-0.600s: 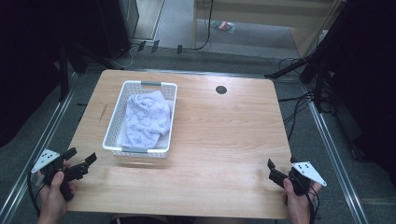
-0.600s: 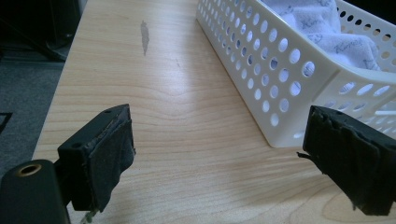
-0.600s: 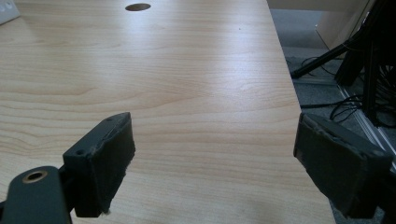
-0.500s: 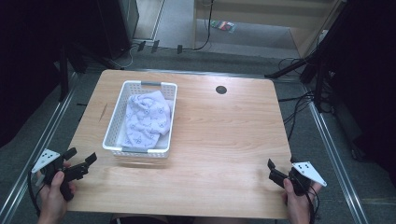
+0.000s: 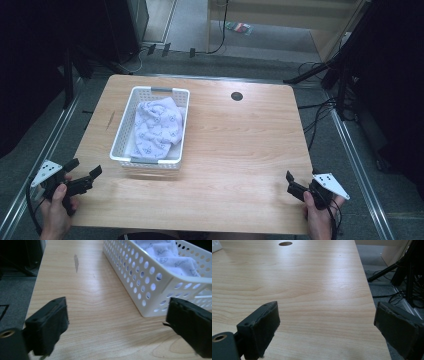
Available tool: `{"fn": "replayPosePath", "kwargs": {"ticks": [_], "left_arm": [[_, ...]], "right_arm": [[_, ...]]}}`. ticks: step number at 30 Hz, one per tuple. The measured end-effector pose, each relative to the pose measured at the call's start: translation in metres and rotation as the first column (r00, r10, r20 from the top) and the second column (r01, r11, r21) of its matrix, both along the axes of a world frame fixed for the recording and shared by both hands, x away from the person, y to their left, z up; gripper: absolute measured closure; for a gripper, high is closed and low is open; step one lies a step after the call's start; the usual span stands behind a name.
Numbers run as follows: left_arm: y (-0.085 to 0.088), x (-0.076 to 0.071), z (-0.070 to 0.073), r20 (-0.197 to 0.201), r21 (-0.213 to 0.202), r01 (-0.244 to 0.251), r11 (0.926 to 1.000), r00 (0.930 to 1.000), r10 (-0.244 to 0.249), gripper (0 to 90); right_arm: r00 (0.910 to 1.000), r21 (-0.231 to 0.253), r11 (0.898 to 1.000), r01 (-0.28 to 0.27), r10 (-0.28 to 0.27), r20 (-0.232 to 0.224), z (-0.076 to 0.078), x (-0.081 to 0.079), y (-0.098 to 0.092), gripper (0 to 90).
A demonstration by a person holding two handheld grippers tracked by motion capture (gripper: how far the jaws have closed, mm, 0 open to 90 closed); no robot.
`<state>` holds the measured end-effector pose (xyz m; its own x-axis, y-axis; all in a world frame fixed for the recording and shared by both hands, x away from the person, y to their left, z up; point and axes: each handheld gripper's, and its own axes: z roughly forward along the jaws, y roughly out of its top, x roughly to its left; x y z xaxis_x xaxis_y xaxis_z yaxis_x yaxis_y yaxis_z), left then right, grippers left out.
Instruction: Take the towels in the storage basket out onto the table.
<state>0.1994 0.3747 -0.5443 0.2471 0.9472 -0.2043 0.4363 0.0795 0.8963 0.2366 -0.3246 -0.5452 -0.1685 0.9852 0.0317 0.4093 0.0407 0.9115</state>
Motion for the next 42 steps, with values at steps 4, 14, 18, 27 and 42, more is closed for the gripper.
{"fn": "replayPosePath", "kwargs": {"ticks": [4,14,18,27,42], "left_arm": [[0.003,-0.003,0.004,0.013,-0.017,0.009,0.9998,0.9999,-0.009,0.0],[0.0,-0.008,0.038,0.04,0.004,-0.009,1.0,0.9991,0.009,0.0],[-0.003,-0.005,0.05,0.03,0.01,-0.01,0.9999,0.9995,0.009,0.0],[-0.017,0.009,0.079,0.015,0.024,0.024,0.9994,0.9996,-0.024,0.0],[-0.051,0.043,0.1,-0.041,0.07,0.088,0.9936,0.9955,-0.085,0.0]], "right_arm": [[0.9999,-0.034,0.999,-0.014,0.013,-0.01,0.0,-0.001,0.004,1.4],[1.0,-0.036,0.999,-0.005,0.005,0.002,0.0,-0.003,0.005,0.0],[0.9999,-0.031,0.999,-0.012,0.012,0.002,0.0,-0.003,0.005,0.0],[0.9997,0.001,1.0,-0.023,0.023,-0.002,0.0,-0.002,0.003,0.0],[0.9998,0.01,1.0,-0.02,0.02,0.0,0.0,-0.002,0.001,0.0]]}}
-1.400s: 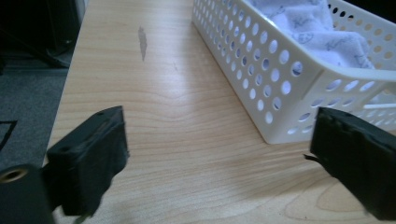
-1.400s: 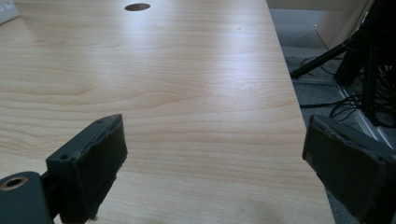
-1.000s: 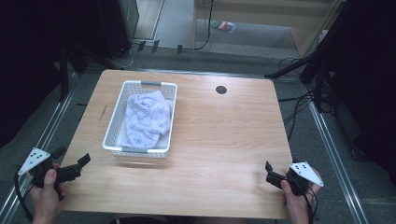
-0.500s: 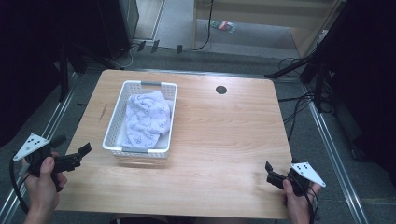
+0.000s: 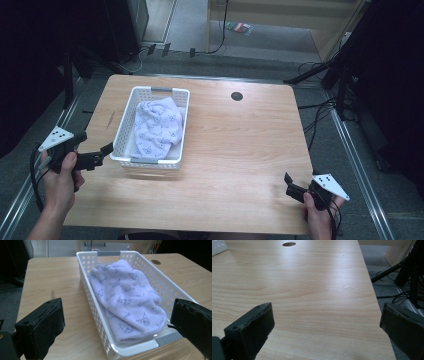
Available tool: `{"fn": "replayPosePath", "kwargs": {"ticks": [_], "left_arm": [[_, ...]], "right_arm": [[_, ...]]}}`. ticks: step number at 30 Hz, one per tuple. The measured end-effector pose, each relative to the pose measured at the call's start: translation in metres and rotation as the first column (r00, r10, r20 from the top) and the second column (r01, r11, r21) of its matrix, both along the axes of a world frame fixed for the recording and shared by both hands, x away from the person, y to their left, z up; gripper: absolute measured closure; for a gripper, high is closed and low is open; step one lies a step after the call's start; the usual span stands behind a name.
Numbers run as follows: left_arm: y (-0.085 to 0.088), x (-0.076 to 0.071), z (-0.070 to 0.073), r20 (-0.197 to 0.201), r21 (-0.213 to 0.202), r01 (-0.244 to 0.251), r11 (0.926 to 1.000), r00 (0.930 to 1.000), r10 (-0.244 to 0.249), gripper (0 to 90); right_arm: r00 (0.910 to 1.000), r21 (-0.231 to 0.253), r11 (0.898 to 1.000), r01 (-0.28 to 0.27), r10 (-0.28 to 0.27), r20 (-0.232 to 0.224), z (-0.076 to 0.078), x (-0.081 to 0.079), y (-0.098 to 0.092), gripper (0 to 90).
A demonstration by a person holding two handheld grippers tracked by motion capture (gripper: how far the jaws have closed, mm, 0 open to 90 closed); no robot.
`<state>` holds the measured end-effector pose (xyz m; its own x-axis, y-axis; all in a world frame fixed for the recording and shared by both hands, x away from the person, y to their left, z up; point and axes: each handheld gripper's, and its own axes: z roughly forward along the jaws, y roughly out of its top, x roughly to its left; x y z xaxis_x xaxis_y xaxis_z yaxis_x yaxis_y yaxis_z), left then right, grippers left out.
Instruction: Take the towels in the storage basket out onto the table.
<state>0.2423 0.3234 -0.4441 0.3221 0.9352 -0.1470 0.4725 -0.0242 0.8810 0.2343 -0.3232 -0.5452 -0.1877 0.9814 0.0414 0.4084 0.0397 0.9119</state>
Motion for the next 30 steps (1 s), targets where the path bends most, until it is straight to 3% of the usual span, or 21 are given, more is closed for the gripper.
{"fn": "replayPosePath", "kwargs": {"ticks": [17,30], "left_arm": [[-0.032,0.034,0.014,-0.046,0.034,0.029,0.999,0.9985,-0.028,0.0],[-0.047,0.05,0.013,-0.077,0.042,0.037,0.9984,0.9964,-0.034,0.0]], "right_arm": [[1.0,0.004,1.0,0.004,-0.004,-0.008,0.0,0.0,0.0,0.0],[1.0,0.004,1.0,0.005,-0.005,-0.007,0.0,0.0,0.0,0.0]]}}
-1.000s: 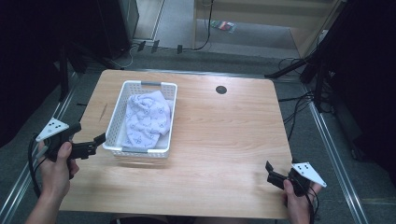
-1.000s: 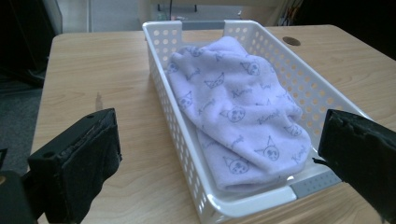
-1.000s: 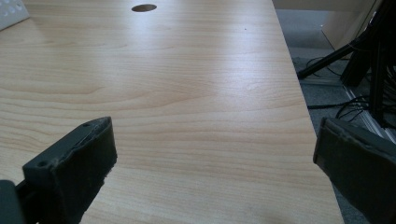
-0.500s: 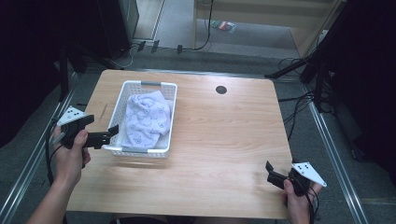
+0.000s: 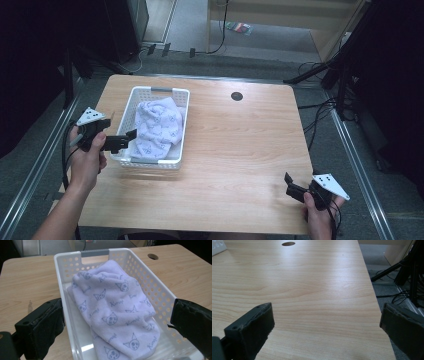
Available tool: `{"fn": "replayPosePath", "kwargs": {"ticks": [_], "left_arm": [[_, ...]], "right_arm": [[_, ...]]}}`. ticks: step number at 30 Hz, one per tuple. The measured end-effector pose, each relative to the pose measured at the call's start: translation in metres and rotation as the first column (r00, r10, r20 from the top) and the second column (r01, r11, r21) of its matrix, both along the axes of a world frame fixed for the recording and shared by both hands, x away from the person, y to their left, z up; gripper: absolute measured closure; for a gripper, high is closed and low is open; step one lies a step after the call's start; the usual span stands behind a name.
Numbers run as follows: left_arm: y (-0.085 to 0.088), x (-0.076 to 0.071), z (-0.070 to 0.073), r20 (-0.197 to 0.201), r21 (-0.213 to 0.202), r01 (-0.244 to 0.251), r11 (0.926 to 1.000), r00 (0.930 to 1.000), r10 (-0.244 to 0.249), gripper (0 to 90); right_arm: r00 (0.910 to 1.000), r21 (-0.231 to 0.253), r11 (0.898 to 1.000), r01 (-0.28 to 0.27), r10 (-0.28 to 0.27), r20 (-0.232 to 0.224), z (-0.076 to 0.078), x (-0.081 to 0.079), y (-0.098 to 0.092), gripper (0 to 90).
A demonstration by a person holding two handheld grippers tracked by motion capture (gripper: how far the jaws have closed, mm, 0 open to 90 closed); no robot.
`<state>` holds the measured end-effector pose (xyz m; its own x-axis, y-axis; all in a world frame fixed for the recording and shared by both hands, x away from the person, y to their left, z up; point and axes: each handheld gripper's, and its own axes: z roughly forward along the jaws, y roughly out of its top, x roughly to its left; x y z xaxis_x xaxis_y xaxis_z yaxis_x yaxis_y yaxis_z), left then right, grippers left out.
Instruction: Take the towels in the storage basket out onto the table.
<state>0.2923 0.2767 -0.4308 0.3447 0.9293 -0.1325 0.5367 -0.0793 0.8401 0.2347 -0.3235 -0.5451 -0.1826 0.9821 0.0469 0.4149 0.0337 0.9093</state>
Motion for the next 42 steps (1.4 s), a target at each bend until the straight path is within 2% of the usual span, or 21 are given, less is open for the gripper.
{"fn": "replayPosePath", "kwargs": {"ticks": [11,17,22,31,42], "left_arm": [[-0.012,0.015,0.004,-0.005,0.013,0.007,0.9999,1.0,-0.007,0.0],[-0.02,0.025,0.001,-0.03,0.026,0.025,0.9993,0.9993,-0.024,0.0],[-0.026,0.035,-0.001,-0.049,0.02,0.027,0.9994,0.9985,-0.026,0.0],[-0.034,0.053,-0.01,-0.085,0.019,0.025,0.9995,0.9961,-0.024,0.0],[-0.045,0.074,-0.026,-0.13,0.05,0.046,0.9977,0.9908,-0.039,0.0]], "right_arm": [[1.0,0.003,1.0,0.0,0.0,-0.001,0.0,0.0,0.0,0.0],[1.0,0.001,1.0,0.0,0.0,-0.002,0.0,0.0,0.0,0.0],[1.0,0.005,1.0,0.0,0.0,-0.001,0.0,0.0,-0.001,0.0],[1.0,0.009,1.0,-0.001,0.001,0.0,0.0,0.001,-0.001,0.0],[1.0,0.013,1.0,0.0,0.0,-0.001,0.0,0.001,-0.001,0.0]]}}
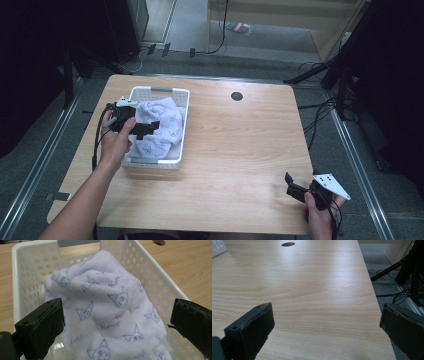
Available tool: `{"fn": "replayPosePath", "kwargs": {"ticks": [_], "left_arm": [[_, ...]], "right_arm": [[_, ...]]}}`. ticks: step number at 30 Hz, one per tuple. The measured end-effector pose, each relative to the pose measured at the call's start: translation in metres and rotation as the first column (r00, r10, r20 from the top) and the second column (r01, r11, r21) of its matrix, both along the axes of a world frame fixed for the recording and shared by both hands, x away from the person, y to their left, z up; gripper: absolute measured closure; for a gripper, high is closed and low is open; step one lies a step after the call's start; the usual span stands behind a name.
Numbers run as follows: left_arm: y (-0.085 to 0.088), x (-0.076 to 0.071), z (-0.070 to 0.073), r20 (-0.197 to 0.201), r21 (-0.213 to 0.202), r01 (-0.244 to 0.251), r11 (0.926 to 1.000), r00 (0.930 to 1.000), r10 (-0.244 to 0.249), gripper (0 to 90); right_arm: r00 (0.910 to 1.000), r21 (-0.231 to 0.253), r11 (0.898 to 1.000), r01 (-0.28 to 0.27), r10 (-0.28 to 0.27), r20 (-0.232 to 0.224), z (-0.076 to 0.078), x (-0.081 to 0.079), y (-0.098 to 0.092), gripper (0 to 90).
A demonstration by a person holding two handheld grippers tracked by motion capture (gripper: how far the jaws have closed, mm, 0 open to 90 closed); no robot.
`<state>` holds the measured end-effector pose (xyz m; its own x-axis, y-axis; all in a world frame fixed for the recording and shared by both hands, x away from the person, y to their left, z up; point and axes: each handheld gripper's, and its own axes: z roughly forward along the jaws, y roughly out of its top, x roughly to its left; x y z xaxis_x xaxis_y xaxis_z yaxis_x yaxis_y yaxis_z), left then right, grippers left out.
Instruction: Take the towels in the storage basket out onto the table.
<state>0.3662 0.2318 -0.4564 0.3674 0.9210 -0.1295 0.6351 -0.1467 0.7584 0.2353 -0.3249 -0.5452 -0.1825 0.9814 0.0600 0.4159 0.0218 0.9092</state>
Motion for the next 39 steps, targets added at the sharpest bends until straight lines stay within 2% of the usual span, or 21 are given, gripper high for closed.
{"fn": "replayPosePath", "kwargs": {"ticks": [8,16,22,25,33,36,39], "left_arm": [[-0.003,0.012,-0.009,-0.022,0.03,-0.009,0.9995,0.9997,0.01,0.0],[-0.006,0.023,-0.021,-0.079,0.049,0.0,0.9988,0.9969,0.004,0.0],[-0.013,0.031,-0.022,-0.111,0.076,0.023,0.9968,0.9937,-0.015,0.0],[-0.018,0.036,-0.024,-0.131,0.106,0.029,0.9939,0.9912,-0.015,0.0],[-0.028,0.046,-0.04,-0.228,0.214,0.024,0.9766,0.9732,0.026,0.0],[-0.029,0.049,-0.045,-0.253,0.222,0.037,0.9744,0.9671,0.021,0.0],[-0.028,0.052,-0.051,-0.286,0.212,0.059,0.9754,0.9581,0.005,0.0]], "right_arm": [[1.0,0.004,1.0,0.0,0.0,-0.001,0.0,0.0,0.0,0.0],[1.0,0.006,1.0,-0.001,0.001,-0.002,0.0,0.0,0.0,0.0],[1.0,0.008,1.0,-0.002,0.002,0.0,0.0,0.0,-0.001,0.0],[1.0,0.009,1.0,-0.003,0.003,0.001,0.0,0.0,-0.001,0.0],[1.0,0.012,1.0,-0.004,0.004,-0.002,0.0,0.0,-0.001,0.0],[1.0,0.011,1.0,-0.003,0.003,-0.004,0.0,0.0,-0.001,0.0],[1.0,0.011,1.0,-0.003,0.003,-0.004,0.0,0.0,-0.001,0.0]]}}
